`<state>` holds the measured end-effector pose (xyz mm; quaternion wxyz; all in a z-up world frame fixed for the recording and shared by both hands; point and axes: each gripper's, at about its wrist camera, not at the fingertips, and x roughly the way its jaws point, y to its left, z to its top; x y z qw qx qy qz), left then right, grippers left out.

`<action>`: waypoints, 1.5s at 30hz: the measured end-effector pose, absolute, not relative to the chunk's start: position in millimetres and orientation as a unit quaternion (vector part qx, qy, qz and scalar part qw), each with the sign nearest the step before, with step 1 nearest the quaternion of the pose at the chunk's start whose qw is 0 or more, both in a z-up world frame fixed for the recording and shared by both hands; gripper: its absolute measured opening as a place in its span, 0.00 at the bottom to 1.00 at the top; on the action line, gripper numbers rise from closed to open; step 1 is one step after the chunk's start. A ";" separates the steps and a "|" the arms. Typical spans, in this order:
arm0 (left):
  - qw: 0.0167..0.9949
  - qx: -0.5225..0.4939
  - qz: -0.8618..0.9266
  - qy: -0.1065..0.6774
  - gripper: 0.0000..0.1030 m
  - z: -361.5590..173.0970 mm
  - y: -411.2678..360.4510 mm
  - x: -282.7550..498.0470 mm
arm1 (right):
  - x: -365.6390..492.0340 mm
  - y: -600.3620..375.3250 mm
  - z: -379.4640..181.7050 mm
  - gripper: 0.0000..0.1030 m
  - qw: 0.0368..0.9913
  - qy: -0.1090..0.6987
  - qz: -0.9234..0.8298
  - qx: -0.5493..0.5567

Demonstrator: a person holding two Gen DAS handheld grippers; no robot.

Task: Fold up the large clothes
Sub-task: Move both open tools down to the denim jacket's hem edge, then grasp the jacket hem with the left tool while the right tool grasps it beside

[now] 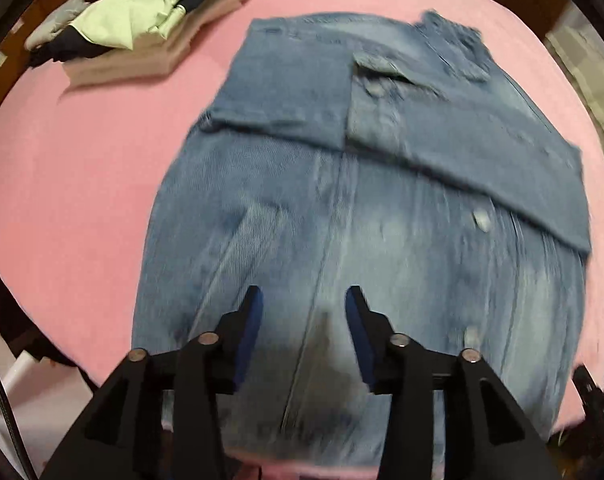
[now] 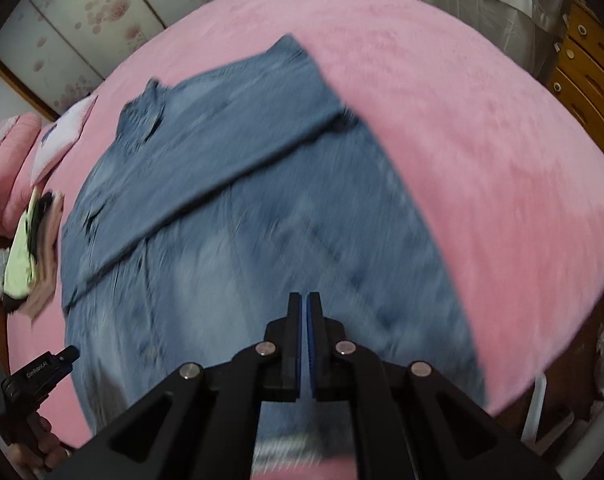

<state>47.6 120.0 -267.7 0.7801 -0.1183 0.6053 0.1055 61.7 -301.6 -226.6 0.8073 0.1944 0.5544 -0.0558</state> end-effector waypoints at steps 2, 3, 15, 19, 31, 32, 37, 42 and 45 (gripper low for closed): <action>0.780 -0.097 0.094 0.611 0.49 -262.0 114.3 29.7 | 45.1 -283.7 -224.1 0.02 0.801 0.563 -0.046 0.201; 0.780 -0.089 0.090 0.613 0.54 -259.3 112.3 23.9 | 37.5 -274.7 -222.9 0.02 0.796 0.568 -0.042 0.204; 0.744 -0.140 0.085 0.648 0.80 -268.0 131.4 -49.7 | -4.9 -217.2 -224.7 0.40 0.771 0.596 0.016 0.222; 0.730 -0.175 0.096 0.654 0.80 -285.3 145.2 -68.6 | -11.2 -214.3 -232.6 0.44 0.762 0.600 0.027 0.241; 0.710 -0.266 0.149 0.635 0.87 -331.2 190.3 -105.0 | -38.4 -240.5 -277.5 0.53 0.708 0.625 -0.001 0.330; 0.709 -0.270 0.152 0.634 0.87 -334.2 194.1 -106.4 | -39.5 -246.6 -281.1 0.53 0.703 0.625 -0.006 0.338; 0.707 -0.294 0.158 0.623 0.90 -346.2 214.7 -111.9 | -45.0 -298.9 -295.5 0.53 0.691 0.601 -0.054 0.399; 0.717 -0.287 0.152 0.617 0.90 -347.0 207.6 -107.8 | -53.1 -358.8 -305.0 0.53 0.677 0.560 -0.122 0.461; 0.717 -0.291 0.151 0.616 0.90 -345.9 211.1 -105.7 | -60.4 -390.3 -311.2 0.53 0.659 0.523 -0.162 0.516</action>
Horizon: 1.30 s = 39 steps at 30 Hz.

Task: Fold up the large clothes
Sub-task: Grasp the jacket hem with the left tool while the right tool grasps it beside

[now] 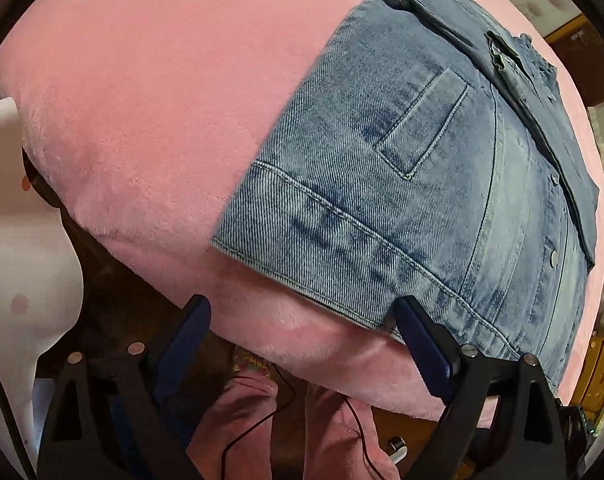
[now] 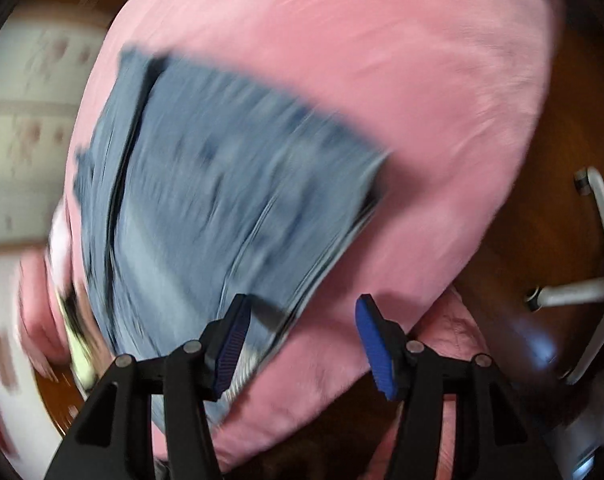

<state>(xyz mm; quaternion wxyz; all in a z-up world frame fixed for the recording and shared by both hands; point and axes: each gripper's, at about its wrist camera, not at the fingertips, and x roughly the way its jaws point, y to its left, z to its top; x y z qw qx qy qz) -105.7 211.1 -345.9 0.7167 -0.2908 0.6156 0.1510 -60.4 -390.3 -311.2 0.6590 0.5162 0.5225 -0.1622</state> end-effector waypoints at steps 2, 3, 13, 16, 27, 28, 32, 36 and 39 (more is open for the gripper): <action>0.716 -0.296 0.153 0.613 0.90 -345.8 211.6 -105.6 | -63.5 -406.7 -312.8 0.53 0.653 0.497 -0.180 0.542; 0.716 -0.298 0.155 0.612 0.90 -343.0 213.8 -105.4 | -65.1 -414.5 -313.7 0.53 0.651 0.482 -0.190 0.555; 0.726 -0.326 0.198 0.573 0.90 -335.2 253.5 -100.4 | -45.7 -432.8 -316.3 0.53 0.651 0.469 -0.190 0.567; 0.712 -0.369 0.192 0.565 0.90 -341.7 268.2 -99.0 | -35.2 -430.1 -315.1 0.53 0.656 0.485 -0.195 0.545; 0.706 -0.407 0.177 0.552 0.69 -347.2 264.1 -99.9 | -30.5 -418.2 -297.4 0.40 0.690 0.506 -0.193 0.480; 0.708 -0.404 0.174 0.553 0.68 -347.3 263.7 -99.8 | -29.5 -416.3 -295.4 0.39 0.694 0.506 -0.193 0.474; 0.708 -0.412 0.164 0.550 0.33 -342.5 255.5 -91.4 | -31.4 -409.5 -283.6 0.29 0.715 0.494 -0.179 0.460; 0.710 -0.420 0.131 0.550 0.17 -332.2 250.4 -84.4 | -34.7 -404.8 -269.0 0.24 0.726 0.475 -0.163 0.470; 0.713 -0.417 0.119 0.551 0.13 -321.8 248.0 -77.8 | -32.9 -398.9 -256.7 0.19 0.731 0.466 -0.145 0.478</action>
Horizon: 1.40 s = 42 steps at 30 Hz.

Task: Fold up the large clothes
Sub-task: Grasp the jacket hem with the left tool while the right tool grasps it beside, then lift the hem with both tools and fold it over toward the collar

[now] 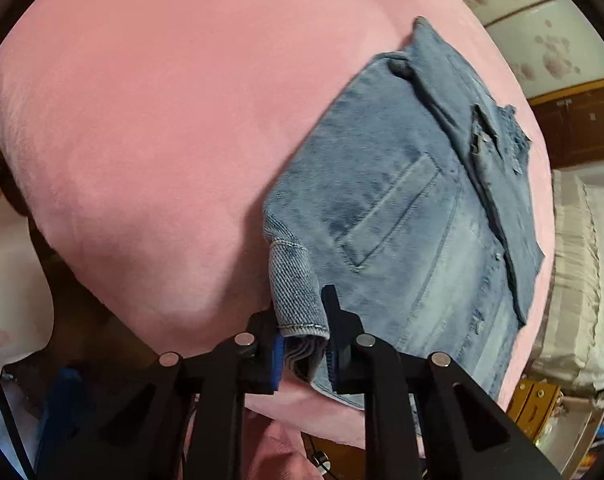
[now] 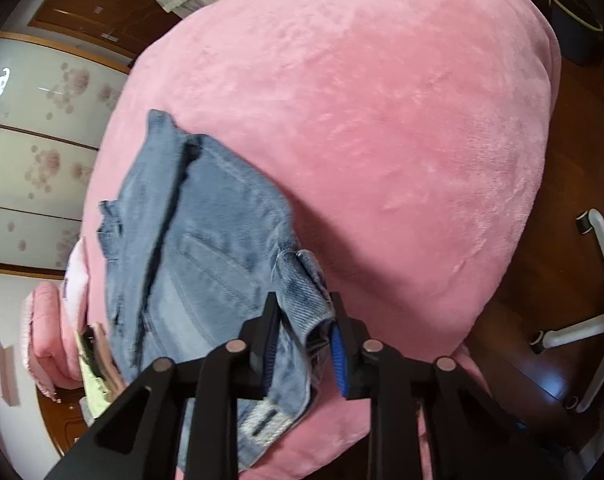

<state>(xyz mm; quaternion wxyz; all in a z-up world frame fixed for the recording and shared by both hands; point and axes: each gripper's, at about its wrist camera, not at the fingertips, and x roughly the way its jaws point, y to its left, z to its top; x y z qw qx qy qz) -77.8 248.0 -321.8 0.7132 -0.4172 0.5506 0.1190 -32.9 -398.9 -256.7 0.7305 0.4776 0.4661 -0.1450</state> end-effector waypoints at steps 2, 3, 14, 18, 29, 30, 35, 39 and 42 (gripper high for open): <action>0.705 -0.446 0.110 0.540 0.13 -317.2 253.3 -78.4 | -28.9 -393.1 -248.2 0.18 0.732 0.462 -0.128 0.484; 0.700 -0.468 0.103 0.530 0.13 -314.0 257.8 -79.6 | -25.3 -389.7 -243.0 0.17 0.734 0.458 -0.115 0.488; 0.718 -0.551 0.003 0.426 0.10 -230.8 246.9 -37.1 | 27.3 -356.2 -172.2 0.12 0.765 0.417 -0.002 0.491; 0.735 -0.556 -0.010 0.388 0.09 -194.4 245.7 -18.3 | 49.4 -358.6 -147.3 0.10 0.770 0.383 0.039 0.509; 0.761 -0.554 0.064 0.333 0.09 -132.6 262.5 49.2 | 138.6 -409.0 -113.4 0.07 0.762 0.343 0.065 0.545; 0.765 -0.551 0.070 0.325 0.09 -127.4 262.8 58.2 | 151.4 -411.8 -111.7 0.06 0.766 0.344 0.067 0.538; 0.788 -0.531 0.090 0.299 0.09 -109.2 257.6 106.1 | 201.8 -420.3 -116.5 0.06 0.766 0.342 0.074 0.540; 0.799 -0.517 0.093 0.292 0.09 -115.9 248.6 153.0 | 242.9 -421.7 -131.7 0.06 0.764 0.332 0.068 0.549; 0.802 -0.510 0.099 0.294 0.09 -127.7 245.3 193.2 | 266.5 -424.6 -146.8 0.06 0.757 0.326 0.059 0.563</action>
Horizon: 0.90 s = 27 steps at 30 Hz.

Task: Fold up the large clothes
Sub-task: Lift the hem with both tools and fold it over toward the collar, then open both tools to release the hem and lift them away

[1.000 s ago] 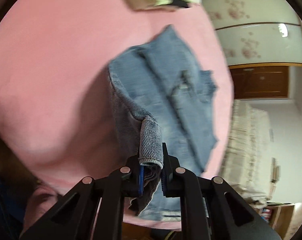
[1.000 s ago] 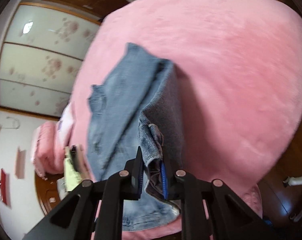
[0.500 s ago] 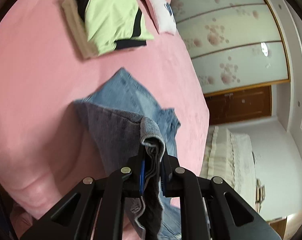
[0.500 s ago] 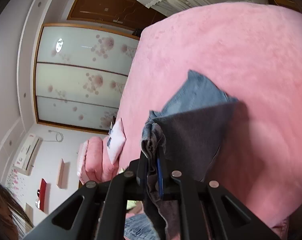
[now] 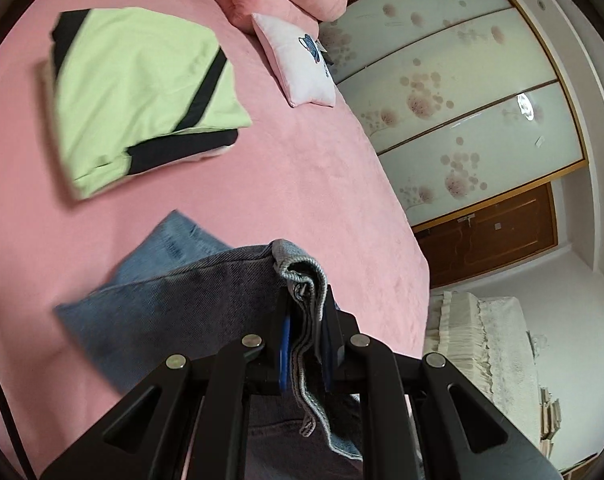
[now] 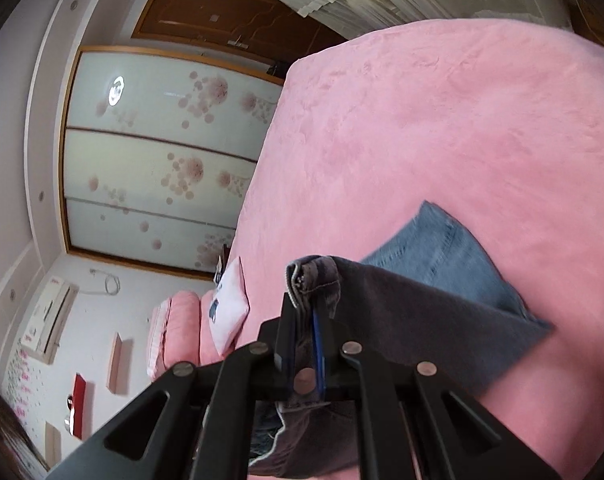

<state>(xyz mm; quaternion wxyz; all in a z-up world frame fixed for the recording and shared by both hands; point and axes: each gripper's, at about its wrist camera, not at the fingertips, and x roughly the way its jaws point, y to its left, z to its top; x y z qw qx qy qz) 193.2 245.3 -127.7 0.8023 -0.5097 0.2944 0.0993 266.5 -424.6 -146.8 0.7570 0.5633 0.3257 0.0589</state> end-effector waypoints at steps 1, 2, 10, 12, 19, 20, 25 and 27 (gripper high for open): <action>0.804 -0.506 0.102 0.296 0.09 -131.9 244.1 202.6 | 276.6 -425.1 -154.9 0.06 0.752 0.323 0.054 0.573; 0.806 -0.500 0.108 0.297 0.09 -136.5 242.8 215.3 | 285.4 -424.8 -161.7 0.06 0.749 0.322 0.051 0.577; 0.808 -0.454 0.155 0.343 0.09 -190.5 240.4 290.4 | 346.4 -413.3 -200.1 0.07 0.765 0.359 -0.002 0.534; 0.797 -0.454 0.168 0.362 0.09 -208.8 243.5 306.0 | 357.8 -410.6 -212.5 0.07 0.763 0.370 -0.010 0.531; 0.790 -0.425 0.184 0.402 0.11 -253.5 242.0 337.3 | 386.5 -397.6 -236.8 0.09 0.782 0.407 -0.067 0.467; 0.787 -0.421 0.190 0.409 0.13 -259.0 242.1 340.0 | 387.2 -398.2 -233.3 0.09 0.796 0.394 -0.076 0.454; 0.784 -0.399 0.217 0.423 0.32 -271.4 243.4 354.0 | 401.0 -394.5 -212.1 0.09 0.845 0.392 -0.103 0.348; 0.800 -0.372 0.214 0.420 0.59 -262.8 240.4 356.7 | 402.6 -392.5 -211.7 0.09 0.844 0.399 -0.088 0.347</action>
